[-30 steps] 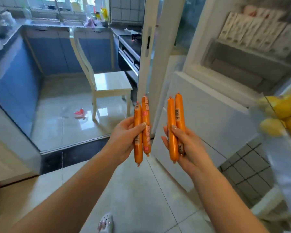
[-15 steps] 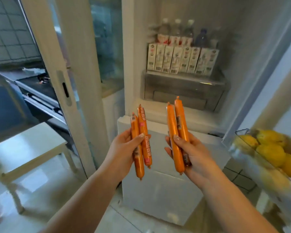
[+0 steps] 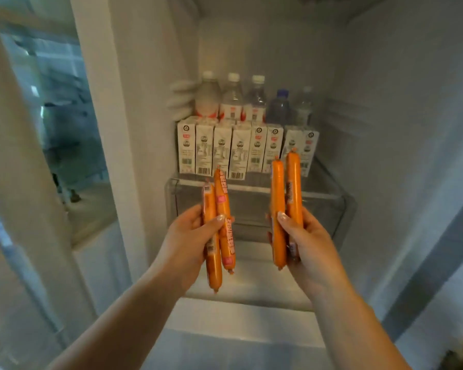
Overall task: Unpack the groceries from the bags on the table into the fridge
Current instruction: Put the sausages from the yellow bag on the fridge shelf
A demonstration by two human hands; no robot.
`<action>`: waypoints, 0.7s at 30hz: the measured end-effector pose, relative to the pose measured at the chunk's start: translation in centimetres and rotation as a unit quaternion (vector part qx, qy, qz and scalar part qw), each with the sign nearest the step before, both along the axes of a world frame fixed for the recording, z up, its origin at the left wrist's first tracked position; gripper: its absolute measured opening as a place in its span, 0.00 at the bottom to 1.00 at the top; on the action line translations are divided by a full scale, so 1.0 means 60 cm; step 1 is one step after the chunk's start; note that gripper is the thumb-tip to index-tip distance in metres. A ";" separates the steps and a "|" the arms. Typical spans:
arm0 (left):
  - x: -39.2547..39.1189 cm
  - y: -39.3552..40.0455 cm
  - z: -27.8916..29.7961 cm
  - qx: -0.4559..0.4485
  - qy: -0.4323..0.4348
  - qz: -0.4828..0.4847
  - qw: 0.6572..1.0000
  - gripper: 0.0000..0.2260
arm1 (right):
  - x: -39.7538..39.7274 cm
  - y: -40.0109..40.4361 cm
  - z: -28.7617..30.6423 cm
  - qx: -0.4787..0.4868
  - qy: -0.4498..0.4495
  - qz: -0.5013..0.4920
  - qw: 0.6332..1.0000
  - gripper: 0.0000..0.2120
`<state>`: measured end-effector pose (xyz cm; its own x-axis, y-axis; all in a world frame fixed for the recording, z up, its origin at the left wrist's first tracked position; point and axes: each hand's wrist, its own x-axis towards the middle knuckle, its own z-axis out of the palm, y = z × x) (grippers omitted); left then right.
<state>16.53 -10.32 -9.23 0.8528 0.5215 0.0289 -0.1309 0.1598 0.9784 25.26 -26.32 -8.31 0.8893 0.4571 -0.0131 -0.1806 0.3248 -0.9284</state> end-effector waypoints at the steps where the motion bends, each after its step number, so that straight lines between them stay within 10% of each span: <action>1: 0.019 0.007 0.005 0.002 -0.003 -0.009 1.000 0.10 | 0.012 0.008 -0.002 -0.008 -0.004 -0.008 1.000 0.13; 8: 0.116 0.057 0.038 -0.049 0.000 -0.059 0.997 0.08 | 0.094 0.039 0.039 -0.154 -0.182 -0.122 0.964 0.12; 21: 0.165 0.115 0.045 -0.056 -0.016 -0.118 0.991 0.13 | 0.291 0.059 0.078 -0.528 -0.427 -0.089 0.729 0.18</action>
